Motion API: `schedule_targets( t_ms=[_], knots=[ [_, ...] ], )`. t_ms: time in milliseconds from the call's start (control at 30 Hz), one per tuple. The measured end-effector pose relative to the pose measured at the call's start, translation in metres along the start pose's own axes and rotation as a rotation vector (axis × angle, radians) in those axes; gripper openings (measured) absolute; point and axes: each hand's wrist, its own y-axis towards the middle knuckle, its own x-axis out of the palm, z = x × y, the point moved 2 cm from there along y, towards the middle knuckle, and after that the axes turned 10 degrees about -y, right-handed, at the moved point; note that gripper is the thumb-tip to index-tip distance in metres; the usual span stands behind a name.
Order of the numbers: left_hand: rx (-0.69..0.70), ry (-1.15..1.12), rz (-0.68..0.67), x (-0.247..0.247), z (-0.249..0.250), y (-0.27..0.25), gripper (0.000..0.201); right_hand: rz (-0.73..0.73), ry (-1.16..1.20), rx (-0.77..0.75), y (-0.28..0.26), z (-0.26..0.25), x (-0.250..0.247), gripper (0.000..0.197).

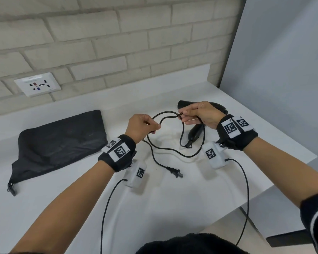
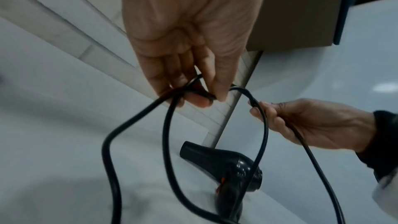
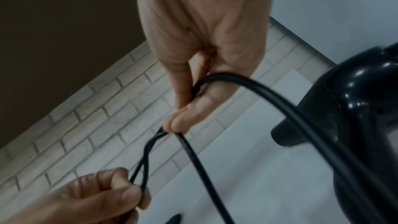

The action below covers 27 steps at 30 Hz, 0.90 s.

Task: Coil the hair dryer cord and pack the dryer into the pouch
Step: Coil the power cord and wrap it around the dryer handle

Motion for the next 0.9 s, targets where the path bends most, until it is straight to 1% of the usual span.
schedule_targets(
  t_ms=[67, 100, 133, 167, 233, 300, 333, 400, 500, 567, 600, 633, 667, 700, 733, 767, 800, 833, 900],
  knots=[
    [0.058, -0.013, 0.083, 0.005, 0.001, 0.0, 0.026, 0.057, 0.056, 0.008, 0.001, 0.002, -0.001, 0.011],
    [0.071, -0.043, 0.096, 0.007, 0.0, 0.001, 0.029, 0.084, 0.078, 0.015, 0.001, 0.003, -0.002, 0.01],
    [0.064, -0.064, 0.078, 0.008, -0.001, 0.002, 0.029, 0.112, 0.095, 0.02, 0.001, 0.005, -0.002, 0.01],
    [0.049, -0.072, 0.025, 0.009, -0.001, 0.003, 0.028, 0.142, 0.114, 0.023, 0.001, 0.007, -0.004, 0.011],
    [0.005, -0.085, -0.141, 0.008, -0.003, 0.004, 0.028, 0.202, 0.18, 0.03, 0.0, 0.009, -0.008, 0.013],
    [-0.018, -0.144, -0.268, 0.004, -0.004, 0.004, 0.018, 0.264, 0.264, 0.04, 0.0, 0.009, -0.014, 0.015],
    [-0.028, -0.183, -0.303, 0.001, -0.005, 0.004, 0.015, 0.298, 0.307, 0.047, -0.001, 0.009, -0.019, 0.016],
    [-0.07, -0.259, -0.332, -0.006, -0.011, 0.002, 0.016, 0.377, 0.418, 0.057, -0.003, 0.011, -0.032, 0.016],
    [-0.143, -0.381, -0.329, -0.017, -0.02, 0.0, 0.018, 0.501, 0.597, 0.087, -0.004, 0.021, -0.052, 0.017],
    [-0.215, -0.481, -0.307, -0.021, -0.024, 0.0, 0.019, 0.52, 0.621, 0.111, -0.006, 0.03, -0.057, 0.018],
    [-0.247, -0.522, -0.286, -0.022, -0.025, -0.001, 0.018, 0.493, 0.557, 0.137, -0.006, 0.032, -0.055, 0.018],
    [-0.262, -0.546, -0.27, -0.023, -0.024, -0.001, 0.018, 0.453, 0.389, 0.156, -0.005, 0.033, -0.052, 0.019],
    [-0.259, -0.544, -0.263, -0.023, -0.022, -0.002, 0.017, 0.41, 0.108, 0.157, -0.004, 0.034, -0.049, 0.022],
    [-0.241, -0.518, -0.266, -0.023, -0.019, -0.002, 0.016, 0.368, -0.244, 0.121, -0.002, 0.035, -0.046, 0.026],
    [-0.216, -0.479, -0.271, -0.022, -0.015, -0.001, 0.015, 0.329, -0.598, 0.048, -0.001, 0.033, -0.042, 0.03],
    [-0.191, -0.441, -0.274, -0.021, -0.011, -0.001, 0.014, 0.282, -0.861, -0.049, -0.001, 0.028, -0.035, 0.035],
    [-0.167, -0.406, -0.277, -0.02, -0.007, -0.001, 0.013, 0.231, -1.003, -0.153, -0.002, 0.022, -0.027, 0.039],
    [-0.145, -0.373, -0.28, -0.019, -0.003, 0.0, 0.012, 0.18, -1.018, -0.235, -0.004, 0.013, -0.017, 0.041],
    [-0.112, -0.317, -0.286, -0.015, 0.003, 0.001, 0.011, 0.063, -0.897, -0.331, -0.003, -0.005, 0.001, 0.039]
  ],
)
